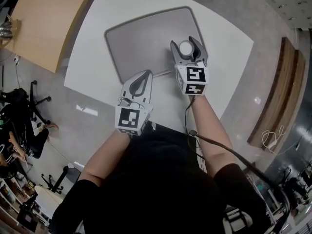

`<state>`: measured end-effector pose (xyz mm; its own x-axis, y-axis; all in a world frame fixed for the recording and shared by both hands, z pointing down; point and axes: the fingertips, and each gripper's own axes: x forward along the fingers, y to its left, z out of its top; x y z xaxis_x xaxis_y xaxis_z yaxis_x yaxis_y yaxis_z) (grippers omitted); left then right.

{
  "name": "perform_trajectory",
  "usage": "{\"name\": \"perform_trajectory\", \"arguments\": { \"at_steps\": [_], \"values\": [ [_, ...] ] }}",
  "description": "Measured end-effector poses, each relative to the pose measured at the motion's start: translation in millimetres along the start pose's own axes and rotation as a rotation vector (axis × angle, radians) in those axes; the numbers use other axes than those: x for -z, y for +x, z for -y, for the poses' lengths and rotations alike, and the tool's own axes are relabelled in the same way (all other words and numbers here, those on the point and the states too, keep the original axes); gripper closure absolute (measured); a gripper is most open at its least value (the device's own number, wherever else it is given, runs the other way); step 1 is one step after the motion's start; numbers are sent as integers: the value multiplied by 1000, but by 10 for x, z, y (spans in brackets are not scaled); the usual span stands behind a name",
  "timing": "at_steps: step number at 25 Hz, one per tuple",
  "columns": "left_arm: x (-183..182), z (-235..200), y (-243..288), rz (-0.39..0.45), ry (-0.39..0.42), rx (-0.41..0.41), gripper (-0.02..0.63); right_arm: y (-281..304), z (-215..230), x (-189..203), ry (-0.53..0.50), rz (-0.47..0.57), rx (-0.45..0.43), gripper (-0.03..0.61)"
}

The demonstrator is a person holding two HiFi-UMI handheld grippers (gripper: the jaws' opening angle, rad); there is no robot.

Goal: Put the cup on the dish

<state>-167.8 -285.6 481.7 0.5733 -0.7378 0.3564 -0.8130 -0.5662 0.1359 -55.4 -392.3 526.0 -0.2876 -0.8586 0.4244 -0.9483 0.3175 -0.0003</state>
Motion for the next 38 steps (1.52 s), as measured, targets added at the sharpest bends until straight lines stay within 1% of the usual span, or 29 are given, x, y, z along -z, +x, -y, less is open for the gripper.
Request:
{"name": "perform_trajectory", "arguments": {
  "at_steps": [4, 11, 15, 18, 21, 24, 25, 26, 27, 29, 32, 35, 38],
  "values": [
    [48, -82, -38, -2, -18, -12, 615, 78, -82, 144, 7, -35, -5, 310],
    [61, -91, -50, 0, -22, -8, 614, 73, -110, 153, 25, -31, -22, 308],
    [-2, -58, -61, 9, -11, -4, 615, -5, -92, 60, 34, 4, -25, 308],
    [-66, -61, -79, 22, 1, -1, 614, -106, -89, -60, 21, 35, -17, 308],
    [-178, -16, -108, 43, 14, 10, 614, -343, -78, -253, 18, 96, 1, 308],
    [-355, 101, -178, 75, 23, 36, 614, -699, -127, -485, 25, 165, 3, 310],
    [-412, 153, -220, 86, 27, 48, 614, -831, -150, -553, 30, 186, 11, 337],
    [-468, 210, -267, 96, 33, 60, 615, -967, -167, -620, 34, 206, 26, 420],
    [-528, 274, -315, 106, 38, 73, 614, -1106, -181, -689, 39, 225, 40, 472],
    [-682, 415, -395, 132, 44, 100, 615, -1379, -189, -836, 49, 260, 65, 535],
    [-968, 648, -506, 166, 45, 151, 614, -1799, -173, -1082, 62, 309, 107, 565],
    [-1161, 836, -645, 194, 54, 163, 615, -2179, -238, -1238, 59, 368, 84, 565],
    [-1333, 971, -725, 207, 70, 174, 614, -2457, -315, -1338, 46, 395, 83, 565]
  ]
}}
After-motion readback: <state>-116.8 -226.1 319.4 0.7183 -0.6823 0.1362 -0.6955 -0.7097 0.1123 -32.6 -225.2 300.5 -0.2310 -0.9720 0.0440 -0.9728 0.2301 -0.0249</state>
